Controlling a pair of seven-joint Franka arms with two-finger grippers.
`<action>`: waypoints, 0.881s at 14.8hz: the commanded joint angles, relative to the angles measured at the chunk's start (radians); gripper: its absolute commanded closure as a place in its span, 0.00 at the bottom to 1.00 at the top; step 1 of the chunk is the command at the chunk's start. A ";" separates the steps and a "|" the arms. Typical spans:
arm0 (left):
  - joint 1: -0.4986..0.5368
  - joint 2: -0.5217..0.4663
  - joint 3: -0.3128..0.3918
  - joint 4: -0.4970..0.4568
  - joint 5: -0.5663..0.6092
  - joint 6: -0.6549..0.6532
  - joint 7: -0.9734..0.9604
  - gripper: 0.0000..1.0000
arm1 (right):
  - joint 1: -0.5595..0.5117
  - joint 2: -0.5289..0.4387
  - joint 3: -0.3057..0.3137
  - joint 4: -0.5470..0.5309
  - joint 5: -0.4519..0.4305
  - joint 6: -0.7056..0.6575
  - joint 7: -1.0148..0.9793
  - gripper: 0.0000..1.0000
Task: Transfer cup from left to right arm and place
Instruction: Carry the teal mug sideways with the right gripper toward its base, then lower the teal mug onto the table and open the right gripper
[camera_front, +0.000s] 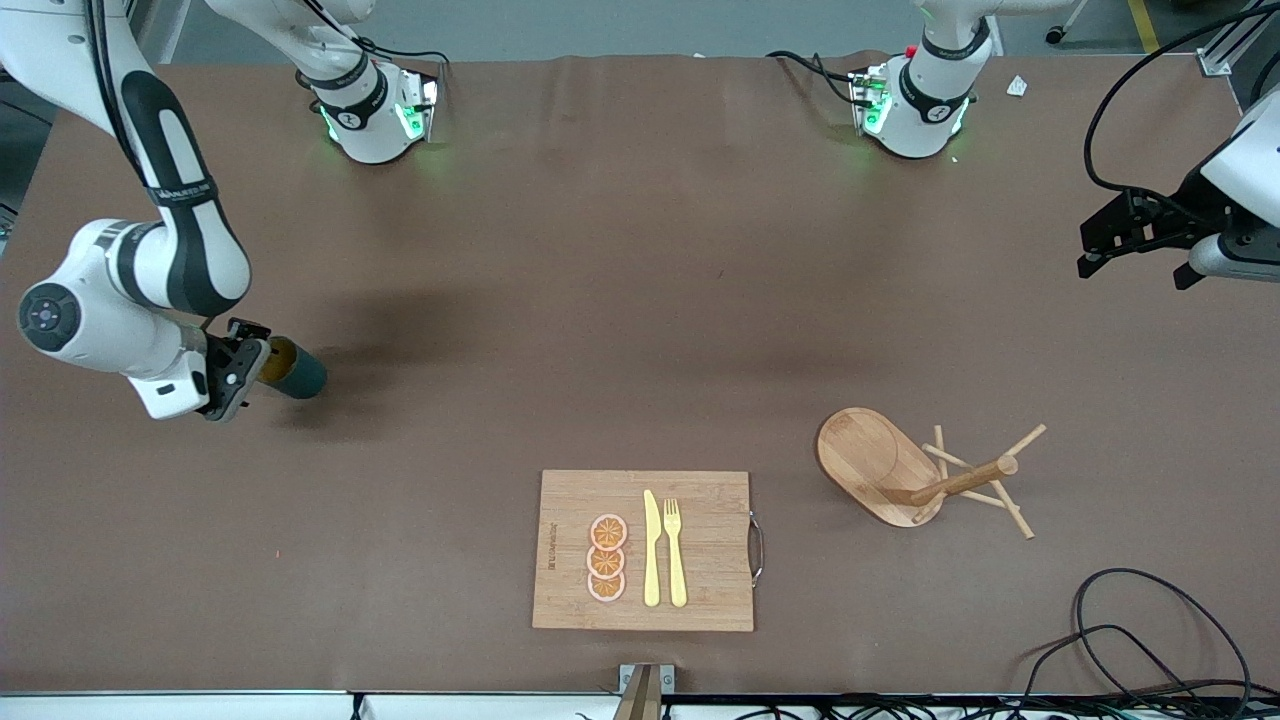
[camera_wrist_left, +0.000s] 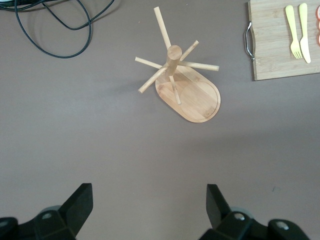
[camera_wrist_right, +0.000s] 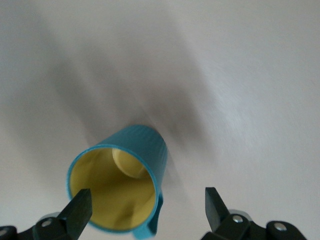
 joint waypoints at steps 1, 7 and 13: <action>0.001 -0.003 -0.006 0.002 0.020 -0.004 -0.006 0.00 | -0.023 -0.096 0.017 0.000 0.003 -0.092 0.240 0.00; 0.002 -0.003 -0.006 0.002 0.020 -0.004 -0.006 0.00 | 0.049 -0.230 0.023 0.032 0.002 -0.232 0.811 0.00; 0.001 -0.003 -0.006 0.002 0.020 -0.004 -0.006 0.00 | 0.076 -0.230 0.025 0.274 -0.007 -0.529 1.069 0.00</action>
